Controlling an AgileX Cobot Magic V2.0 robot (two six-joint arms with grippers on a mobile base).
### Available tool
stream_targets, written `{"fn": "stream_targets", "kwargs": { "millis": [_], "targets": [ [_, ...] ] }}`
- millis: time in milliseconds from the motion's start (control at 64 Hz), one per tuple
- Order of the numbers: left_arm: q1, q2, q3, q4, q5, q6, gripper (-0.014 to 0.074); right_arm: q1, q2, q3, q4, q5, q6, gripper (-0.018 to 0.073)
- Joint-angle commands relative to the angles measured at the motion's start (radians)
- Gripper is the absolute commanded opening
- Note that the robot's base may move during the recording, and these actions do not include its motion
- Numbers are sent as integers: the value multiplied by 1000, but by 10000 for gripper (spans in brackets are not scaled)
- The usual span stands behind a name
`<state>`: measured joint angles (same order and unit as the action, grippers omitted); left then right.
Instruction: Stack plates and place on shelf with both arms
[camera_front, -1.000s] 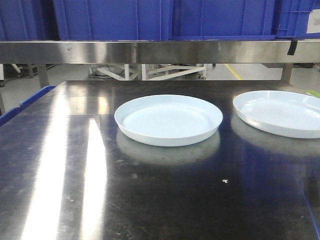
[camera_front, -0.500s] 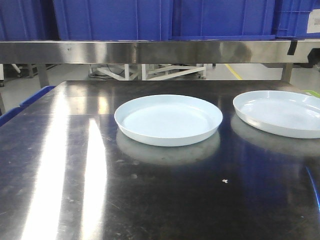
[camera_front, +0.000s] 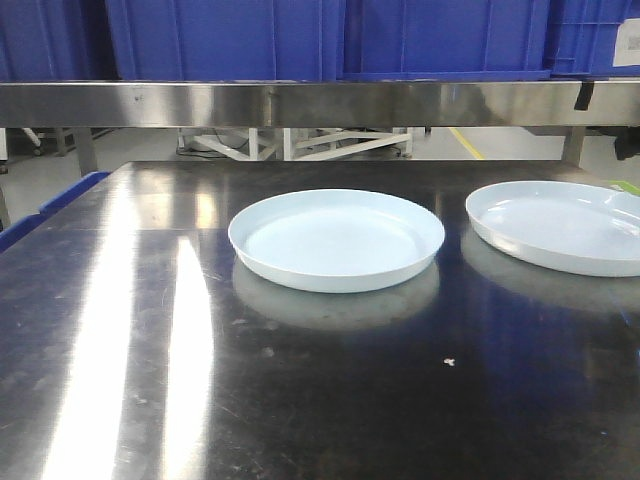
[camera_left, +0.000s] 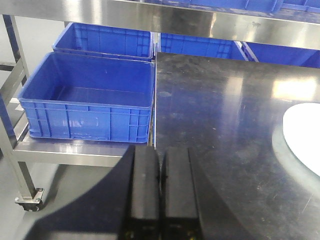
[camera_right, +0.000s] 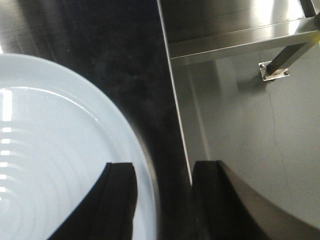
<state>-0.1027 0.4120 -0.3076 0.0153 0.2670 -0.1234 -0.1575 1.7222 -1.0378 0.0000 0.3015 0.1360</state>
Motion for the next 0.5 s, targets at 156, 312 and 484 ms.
{"fn": "stream_targets", "kwargs": {
  "millis": [156, 312, 484],
  "targets": [
    [-1, 4, -28, -1, -84, -10, 87, -7, -26, -32, -8, -55, -3, 390],
    [-1, 4, -28, -1, -84, -10, 87, -7, -22, -32, -8, -56, -3, 323],
    [-1, 4, -28, -1, -84, -10, 87, -7, -21, -36, -8, -56, -3, 6]
  ]
}}
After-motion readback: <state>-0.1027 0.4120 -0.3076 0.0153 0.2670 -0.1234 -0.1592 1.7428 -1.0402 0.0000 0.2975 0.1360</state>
